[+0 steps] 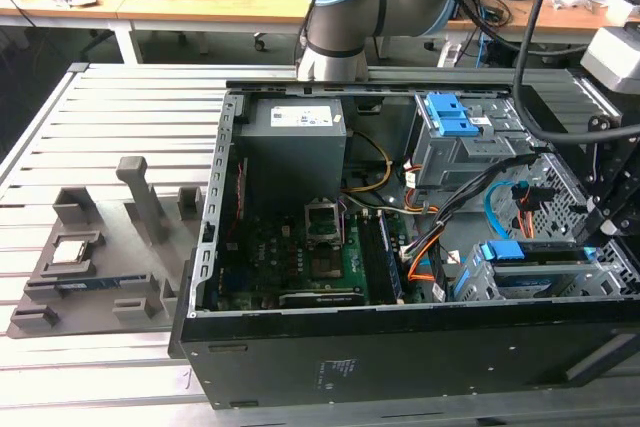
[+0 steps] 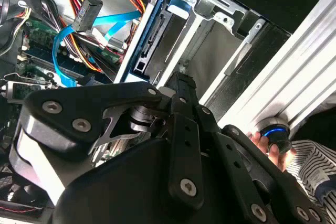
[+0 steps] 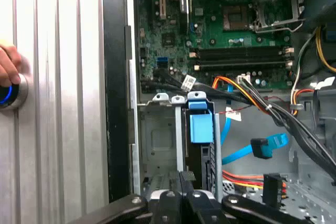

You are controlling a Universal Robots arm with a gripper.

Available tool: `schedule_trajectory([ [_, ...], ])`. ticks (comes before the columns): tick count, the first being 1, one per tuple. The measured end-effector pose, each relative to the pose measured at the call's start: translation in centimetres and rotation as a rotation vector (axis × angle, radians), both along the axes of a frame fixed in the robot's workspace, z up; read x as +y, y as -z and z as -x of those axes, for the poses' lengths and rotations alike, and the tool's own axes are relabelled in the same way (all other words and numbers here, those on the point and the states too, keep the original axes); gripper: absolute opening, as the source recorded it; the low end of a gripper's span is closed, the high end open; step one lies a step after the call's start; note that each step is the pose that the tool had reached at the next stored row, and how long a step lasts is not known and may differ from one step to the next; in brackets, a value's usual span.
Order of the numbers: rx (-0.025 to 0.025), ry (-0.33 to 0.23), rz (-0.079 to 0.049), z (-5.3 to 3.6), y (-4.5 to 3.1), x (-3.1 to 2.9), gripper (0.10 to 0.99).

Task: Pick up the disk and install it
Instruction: 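Insert the disk into the insertion slot, then insert the first disk wire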

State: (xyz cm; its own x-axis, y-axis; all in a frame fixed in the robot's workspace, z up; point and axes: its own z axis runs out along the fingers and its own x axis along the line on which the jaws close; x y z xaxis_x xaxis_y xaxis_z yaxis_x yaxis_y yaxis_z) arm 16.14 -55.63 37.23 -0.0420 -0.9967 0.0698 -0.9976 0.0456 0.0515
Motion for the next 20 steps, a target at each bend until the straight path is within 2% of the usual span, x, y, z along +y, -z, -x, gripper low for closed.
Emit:
schedule_trajectory([
  [7,0.0,0.0,0.0,0.0,0.0,0.0,0.106],
  [9,0.0,0.0,0.0,0.0,0.0,0.0,0.235],
  [11,0.0,0.0,0.0,0.0,0.0,0.0,0.235],
  [12,0.0,0.0,0.0,0.0,0.0,0.01,0.302],
  [13,0.0,0.0,0.0,0.0,0.0,0.18,0.302],
  [14,0.0,0.0,0.0,0.0,0.01,0.53,0.302],
  [15,0.0,0.0,0.0,-0.01,0.0,1.54,0.302],
  [16,0.0,0.0,0.0,-0.04,0.02,3.0,0.302],
  [18,0.0,0.0,0.0,-0.11,0.07,4.77,0.302],
  [20,0.0,0.0,0.0,-0.22,0.15,5.82,0.302],
])
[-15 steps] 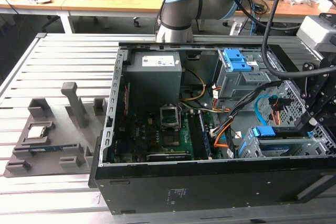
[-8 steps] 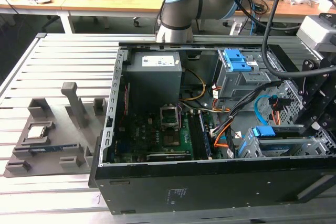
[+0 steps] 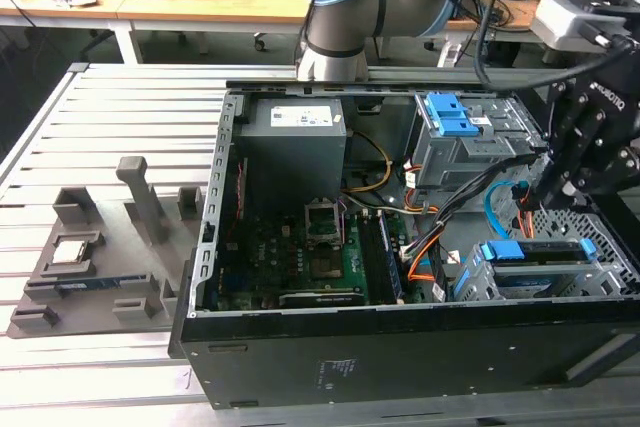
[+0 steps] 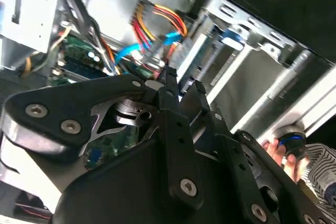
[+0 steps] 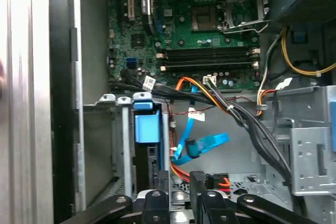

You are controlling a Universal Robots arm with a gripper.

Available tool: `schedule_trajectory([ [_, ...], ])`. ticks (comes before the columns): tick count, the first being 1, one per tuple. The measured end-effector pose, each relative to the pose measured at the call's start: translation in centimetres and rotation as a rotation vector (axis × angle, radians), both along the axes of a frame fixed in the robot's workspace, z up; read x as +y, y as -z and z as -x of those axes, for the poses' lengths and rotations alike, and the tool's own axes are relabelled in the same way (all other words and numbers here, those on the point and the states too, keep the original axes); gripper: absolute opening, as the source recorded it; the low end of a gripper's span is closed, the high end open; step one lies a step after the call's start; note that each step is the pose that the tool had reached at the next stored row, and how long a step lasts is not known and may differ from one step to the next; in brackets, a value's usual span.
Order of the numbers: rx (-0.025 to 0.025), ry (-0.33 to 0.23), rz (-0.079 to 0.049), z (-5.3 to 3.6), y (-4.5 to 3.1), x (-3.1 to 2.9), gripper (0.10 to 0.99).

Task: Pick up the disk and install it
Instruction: 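Insert the first disk wire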

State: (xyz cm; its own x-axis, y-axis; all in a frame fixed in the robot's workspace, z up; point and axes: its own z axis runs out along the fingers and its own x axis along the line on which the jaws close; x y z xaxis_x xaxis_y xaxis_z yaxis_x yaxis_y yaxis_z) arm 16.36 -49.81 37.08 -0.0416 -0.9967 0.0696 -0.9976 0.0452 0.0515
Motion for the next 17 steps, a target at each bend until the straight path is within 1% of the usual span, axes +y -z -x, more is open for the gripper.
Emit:
schedule_trajectory([
  [1,0.0,0.0,0.001,-0.16,0.07,0.87,0.302],
  [2,0.0001,0.0,0.002,-0.33,0.2,1.2,0.302],
  [4,0.0006,0.0,0.004,-0.68,0.59,1.39,0.302],
  [7,0.0009,0.007,0.006,-0.92,1.2,1.45,0.302],
  [8,0.001,0.008,0.009,-0.92,1.22,1.45,0.302],
  [12,0.0009,0.008,0.012,-0.92,1.21,1.53,0.302],
  [13,0.001,0.008,0.012,-0.93,1.22,1.71,0.302],
  [16,0.0009,0.008,0.012,-0.92,1.22,2.82,0.302],
  [17,0.001,0.008,0.012,-0.92,1.26,2.81,0.302],
])
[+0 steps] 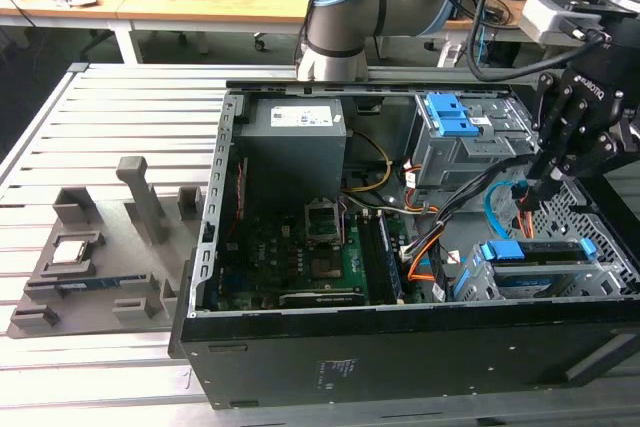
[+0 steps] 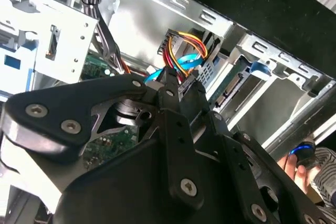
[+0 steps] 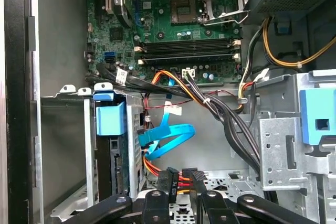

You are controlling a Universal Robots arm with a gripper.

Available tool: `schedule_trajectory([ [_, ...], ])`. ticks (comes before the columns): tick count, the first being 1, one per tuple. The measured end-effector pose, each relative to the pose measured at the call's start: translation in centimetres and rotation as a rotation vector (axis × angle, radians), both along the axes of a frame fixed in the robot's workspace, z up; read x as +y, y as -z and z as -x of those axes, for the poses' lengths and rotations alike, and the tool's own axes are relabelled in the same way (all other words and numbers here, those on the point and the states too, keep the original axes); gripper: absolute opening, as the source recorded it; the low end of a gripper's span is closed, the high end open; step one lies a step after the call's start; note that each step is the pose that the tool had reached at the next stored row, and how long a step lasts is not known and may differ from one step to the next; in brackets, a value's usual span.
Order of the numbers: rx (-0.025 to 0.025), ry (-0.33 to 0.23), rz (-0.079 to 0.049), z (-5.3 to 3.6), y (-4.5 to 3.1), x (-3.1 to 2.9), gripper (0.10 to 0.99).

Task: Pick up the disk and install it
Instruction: 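Insert the first disk wire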

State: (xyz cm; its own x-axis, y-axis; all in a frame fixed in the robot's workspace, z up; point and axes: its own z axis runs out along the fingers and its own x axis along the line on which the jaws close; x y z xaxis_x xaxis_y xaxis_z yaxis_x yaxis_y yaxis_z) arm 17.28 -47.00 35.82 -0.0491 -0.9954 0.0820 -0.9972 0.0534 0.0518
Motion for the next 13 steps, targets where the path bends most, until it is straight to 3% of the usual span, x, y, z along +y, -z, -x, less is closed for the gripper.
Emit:
schedule_trajectory([
  [2,0.0,0.0,0.004,0.0,0.41,-0.02,0.302],
  [5,0.0,0.0,0.007,0.0,0.42,-0.04,0.302],
  [6,0.0,0.0,0.007,0.0,0.42,-0.04,0.286],
  [8,0.0,0.0,0.007,-0.01,0.41,-0.05,0.165],
  [13,0.0,0.0,0.007,0.0,0.41,-0.21,0.165],
])
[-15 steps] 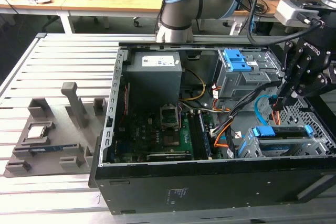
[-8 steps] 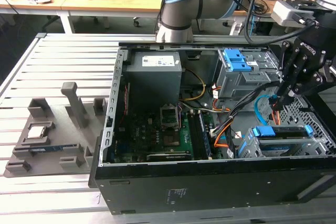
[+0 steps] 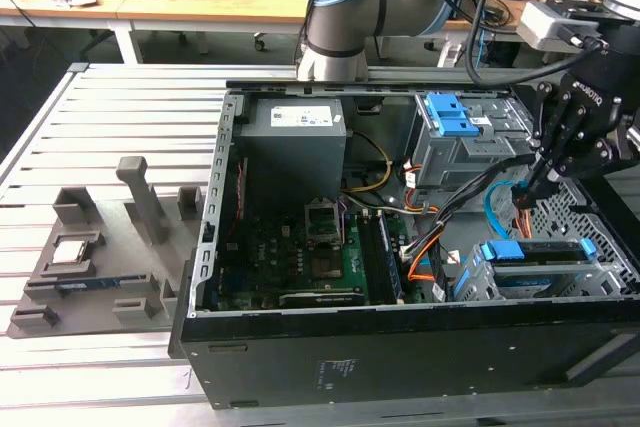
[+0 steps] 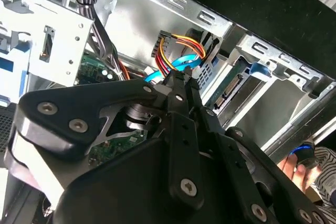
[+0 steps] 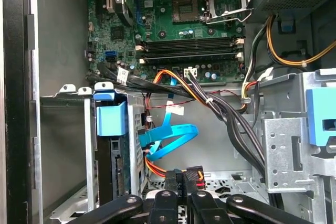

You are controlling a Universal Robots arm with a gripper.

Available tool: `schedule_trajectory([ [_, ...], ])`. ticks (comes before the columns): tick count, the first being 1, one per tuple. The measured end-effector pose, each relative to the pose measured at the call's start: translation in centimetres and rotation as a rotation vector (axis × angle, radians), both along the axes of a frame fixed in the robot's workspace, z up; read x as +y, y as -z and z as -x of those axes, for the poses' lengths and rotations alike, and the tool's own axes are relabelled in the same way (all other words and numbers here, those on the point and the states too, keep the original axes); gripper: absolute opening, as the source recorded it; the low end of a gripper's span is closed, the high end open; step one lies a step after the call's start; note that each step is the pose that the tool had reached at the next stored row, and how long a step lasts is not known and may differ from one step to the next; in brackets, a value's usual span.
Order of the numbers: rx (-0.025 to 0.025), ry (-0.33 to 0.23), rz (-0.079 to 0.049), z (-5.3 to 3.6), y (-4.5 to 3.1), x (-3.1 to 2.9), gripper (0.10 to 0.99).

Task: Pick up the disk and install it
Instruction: 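Insert the first disk wire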

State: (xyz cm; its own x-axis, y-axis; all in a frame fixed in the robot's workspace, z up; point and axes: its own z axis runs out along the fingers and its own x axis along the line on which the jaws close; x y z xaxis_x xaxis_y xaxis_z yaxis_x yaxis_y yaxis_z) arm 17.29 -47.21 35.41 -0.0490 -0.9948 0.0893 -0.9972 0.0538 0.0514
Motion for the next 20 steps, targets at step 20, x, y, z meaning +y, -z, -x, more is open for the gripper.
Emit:
schedule_trajectory([
  [20,0.0001,0.0,0.0,-0.39,0.99,-5.26,0.165],
])
